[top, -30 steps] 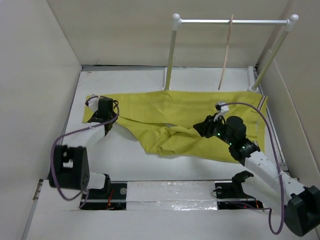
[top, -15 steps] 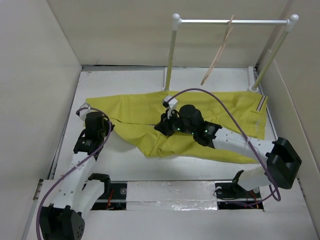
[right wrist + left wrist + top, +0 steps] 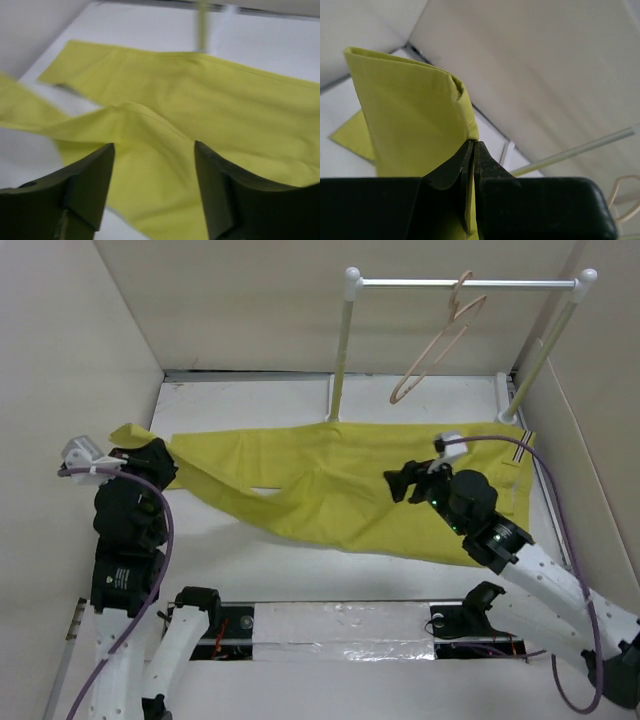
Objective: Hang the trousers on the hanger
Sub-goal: Flatten out the trousers at the center of the board.
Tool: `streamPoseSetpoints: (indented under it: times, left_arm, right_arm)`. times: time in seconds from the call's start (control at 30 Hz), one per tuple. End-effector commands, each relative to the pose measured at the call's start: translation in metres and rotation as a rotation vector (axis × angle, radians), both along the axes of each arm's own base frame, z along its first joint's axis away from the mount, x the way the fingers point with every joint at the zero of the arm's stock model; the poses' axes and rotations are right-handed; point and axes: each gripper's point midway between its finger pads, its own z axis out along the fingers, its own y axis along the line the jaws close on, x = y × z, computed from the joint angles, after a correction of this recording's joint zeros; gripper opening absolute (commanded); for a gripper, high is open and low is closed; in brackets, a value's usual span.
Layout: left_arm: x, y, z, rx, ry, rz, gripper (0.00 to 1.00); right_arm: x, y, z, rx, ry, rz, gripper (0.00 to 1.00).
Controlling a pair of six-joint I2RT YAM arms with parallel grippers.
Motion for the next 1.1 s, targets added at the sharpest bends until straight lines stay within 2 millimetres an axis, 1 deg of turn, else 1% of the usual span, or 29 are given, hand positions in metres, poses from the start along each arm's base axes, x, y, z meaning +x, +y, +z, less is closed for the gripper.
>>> streamPoseSetpoints:
  times: [0.0, 0.03, 0.07, 0.1, 0.17, 0.2, 0.23, 0.27, 0.37, 0.4, 0.43, 0.47, 0.5, 0.53, 0.57, 0.6, 0.63, 0.67, 0.7, 0.73, 0.77, 0.8, 0.87, 0.9, 0.93, 0.97, 1.0, 1.03, 1.07]
  left_arm:
    - [-0.020, 0.021, 0.043, 0.050, -0.107, 0.095, 0.00]
    - [-0.024, 0.021, 0.048, 0.055, -0.126, 0.093, 0.00]
    - [-0.028, 0.022, 0.051, 0.062, -0.130, 0.093, 0.00]
    - [-0.032, 0.022, 0.056, 0.066, -0.137, 0.094, 0.00]
    - [-0.042, 0.026, 0.062, 0.083, -0.153, 0.107, 0.00]
    - [-0.047, 0.030, 0.064, 0.086, -0.165, 0.127, 0.00]
    - [-0.056, 0.033, 0.069, 0.091, -0.195, 0.137, 0.00]
    - [-0.061, 0.036, 0.071, 0.107, -0.204, 0.151, 0.00]
    - [-0.064, 0.035, 0.072, 0.117, -0.204, 0.137, 0.00]
    - [-0.064, 0.033, 0.071, 0.132, -0.201, 0.126, 0.00]
    - [-0.065, 0.034, 0.070, 0.142, -0.200, 0.128, 0.00]
    - [-0.064, 0.036, 0.069, 0.154, -0.192, 0.139, 0.00]
    - [-0.063, 0.040, 0.063, 0.162, -0.172, 0.164, 0.00]
    - [-0.062, 0.040, 0.059, 0.167, -0.165, 0.163, 0.00]
    - [-0.060, 0.039, 0.054, 0.169, -0.155, 0.160, 0.00]
    - [-0.055, 0.041, 0.044, 0.177, -0.136, 0.175, 0.00]
    - [-0.052, 0.042, 0.039, 0.178, -0.121, 0.183, 0.00]
    - [-0.048, 0.041, 0.034, 0.180, -0.104, 0.183, 0.00]
    - [-0.043, 0.040, 0.027, 0.184, -0.078, 0.177, 0.00]
    - [-0.034, 0.038, 0.019, 0.190, -0.040, 0.173, 0.00]
    - [-0.029, 0.037, 0.014, 0.180, -0.029, 0.172, 0.00]
    - [-0.022, 0.036, 0.001, 0.179, 0.002, 0.172, 0.00]
    - [-0.007, 0.033, -0.019, 0.171, 0.059, 0.175, 0.00]
    - [0.000, 0.033, -0.031, 0.152, 0.083, 0.184, 0.00]
    - [0.010, 0.036, -0.043, 0.157, 0.130, 0.212, 0.00]
    - [0.015, 0.037, -0.049, 0.156, 0.154, 0.231, 0.00]
    - [0.020, 0.040, -0.050, 0.140, 0.160, 0.259, 0.00]
    - [0.034, 0.039, -0.063, 0.155, 0.213, 0.271, 0.00]
    - [0.040, 0.042, -0.066, 0.154, 0.229, 0.294, 0.00]
  right_arm:
    - [0.013, -0.089, -0.049, -0.055, 0.095, -0.333, 0.74]
    - [0.012, -0.104, -0.055, -0.053, 0.110, -0.367, 0.78]
    - [0.014, -0.130, -0.052, -0.016, 0.104, -0.446, 0.81]
    - [0.012, -0.140, -0.062, -0.016, 0.126, -0.467, 0.81]
    - [0.010, -0.161, -0.069, -0.011, 0.145, -0.531, 0.80]
    - [0.010, -0.181, -0.070, 0.001, 0.146, -0.605, 0.80]
    - [0.009, -0.191, -0.074, 0.003, 0.158, -0.637, 0.80]
    - [0.010, -0.207, -0.077, 0.017, 0.161, -0.697, 0.79]
    - [0.014, -0.226, -0.084, 0.057, 0.182, -0.774, 0.80]
    - [0.016, -0.230, -0.088, 0.070, 0.192, -0.778, 0.80]
    - [0.021, -0.238, -0.095, 0.080, 0.201, -0.800, 0.80]
    - [0.025, -0.236, -0.097, 0.083, 0.208, -0.779, 0.80]
    - [0.028, -0.224, -0.099, 0.095, 0.225, -0.710, 0.79]
    - [0.032, -0.218, -0.105, 0.093, 0.251, -0.680, 0.79]
    - [0.034, -0.210, -0.106, 0.103, 0.269, -0.639, 0.77]
    - [0.039, -0.200, -0.102, 0.126, 0.256, -0.582, 0.77]
    - [0.044, -0.195, -0.095, 0.138, 0.228, -0.555, 0.76]
    - [0.046, -0.185, -0.098, 0.139, 0.241, -0.524, 0.75]
    - [0.048, -0.183, -0.096, 0.131, 0.237, -0.527, 0.75]
    - [0.050, -0.179, -0.092, 0.123, 0.228, -0.520, 0.75]
    - [0.051, -0.167, -0.088, 0.095, 0.217, -0.483, 0.75]
    - [0.055, -0.166, -0.077, 0.083, 0.187, -0.492, 0.75]
    - [0.056, -0.159, -0.069, 0.059, 0.169, -0.486, 0.76]
    - [0.056, -0.149, -0.062, 0.042, 0.152, -0.461, 0.76]
    - [0.056, -0.144, -0.059, 0.036, 0.143, -0.447, 0.76]
    - [0.056, -0.139, -0.057, 0.030, 0.136, -0.432, 0.76]
    - [0.055, -0.130, -0.056, 0.021, 0.131, -0.410, 0.76]
    - [0.055, -0.126, -0.054, 0.022, 0.118, -0.398, 0.76]
    - [0.057, -0.122, -0.048, 0.031, 0.093, -0.389, 0.76]
